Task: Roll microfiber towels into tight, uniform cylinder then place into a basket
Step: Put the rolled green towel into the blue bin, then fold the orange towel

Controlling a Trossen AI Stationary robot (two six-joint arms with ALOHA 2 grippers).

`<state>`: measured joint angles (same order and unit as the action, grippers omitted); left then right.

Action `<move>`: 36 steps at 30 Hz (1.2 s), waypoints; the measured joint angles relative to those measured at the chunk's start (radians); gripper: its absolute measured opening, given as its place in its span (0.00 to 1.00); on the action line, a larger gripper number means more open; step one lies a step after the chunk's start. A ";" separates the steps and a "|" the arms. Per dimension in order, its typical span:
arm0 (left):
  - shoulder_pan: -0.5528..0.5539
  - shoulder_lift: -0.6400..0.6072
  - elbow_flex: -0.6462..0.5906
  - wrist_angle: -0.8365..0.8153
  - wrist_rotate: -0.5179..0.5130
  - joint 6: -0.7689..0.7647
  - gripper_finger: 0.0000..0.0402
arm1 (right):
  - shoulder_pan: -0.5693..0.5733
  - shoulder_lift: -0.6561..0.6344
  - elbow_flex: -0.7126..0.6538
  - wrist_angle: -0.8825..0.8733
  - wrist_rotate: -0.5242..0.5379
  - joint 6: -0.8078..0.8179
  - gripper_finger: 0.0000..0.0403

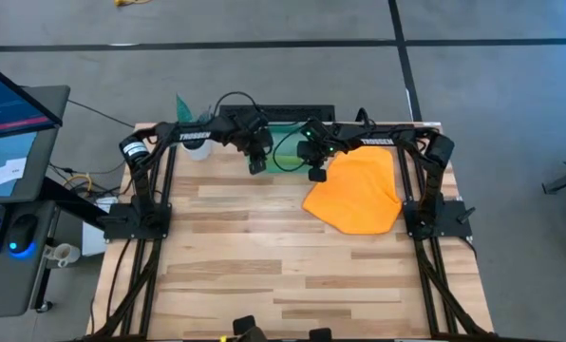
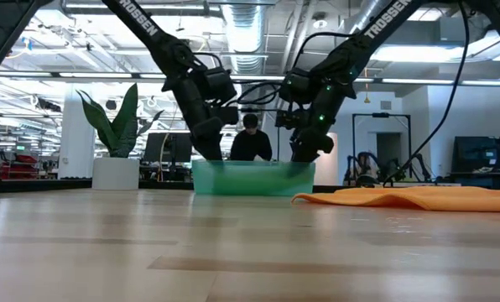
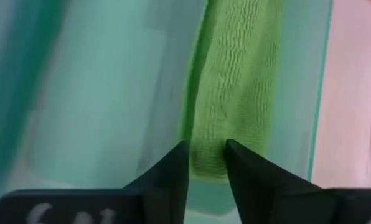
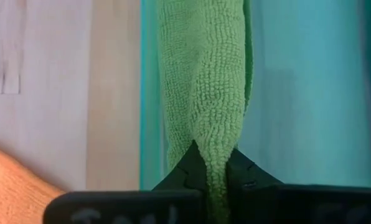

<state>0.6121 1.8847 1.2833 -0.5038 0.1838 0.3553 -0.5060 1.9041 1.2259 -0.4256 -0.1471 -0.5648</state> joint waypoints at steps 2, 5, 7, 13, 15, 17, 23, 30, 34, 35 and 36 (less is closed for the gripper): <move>0.000 0.000 0.029 -0.024 -0.026 0.000 0.27 | 0.001 0.000 0.000 0.000 -0.001 0.000 0.08; -0.001 0.000 0.077 -0.063 -0.074 0.000 0.29 | 0.002 0.000 0.000 0.002 -0.002 0.000 0.07; -0.001 0.000 0.110 -0.085 -0.094 0.000 0.29 | 0.002 0.000 0.000 -0.009 -0.004 0.000 0.07; -0.001 -0.001 0.173 -0.138 -0.101 0.001 0.28 | 0.008 0.000 0.000 -0.030 -0.004 -0.018 0.17; -0.001 -0.002 0.176 -0.138 -0.100 0.001 0.28 | 0.012 0.000 0.000 -0.032 -0.002 -0.019 0.23; -0.001 -0.002 0.176 -0.140 -0.100 0.001 0.28 | 0.016 0.000 0.000 -0.035 -0.002 -0.019 0.30; 0.000 -0.002 0.176 -0.160 -0.119 0.007 0.28 | 0.019 -0.011 0.001 -0.038 -0.001 -0.019 0.52; 0.007 -0.002 0.176 -0.166 -0.119 0.006 0.28 | 0.013 -0.082 0.001 -0.083 -0.001 -0.019 0.61; 0.008 -0.002 0.176 -0.166 -0.104 -0.018 0.28 | 0.012 -0.166 0.002 -0.184 -0.001 -0.019 0.58; 0.007 -0.002 0.176 -0.167 -0.092 -0.024 0.28 | 0.011 -0.193 0.002 -0.221 -0.001 -0.019 0.57; 0.004 -0.002 0.176 -0.168 -0.083 -0.025 0.28 | 0.011 -0.220 0.002 -0.249 -0.003 -0.014 0.57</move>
<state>0.6164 1.8832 1.4597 -0.6718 0.1004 0.3300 -0.4950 1.6842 1.2274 -0.6745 -0.1505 -0.5785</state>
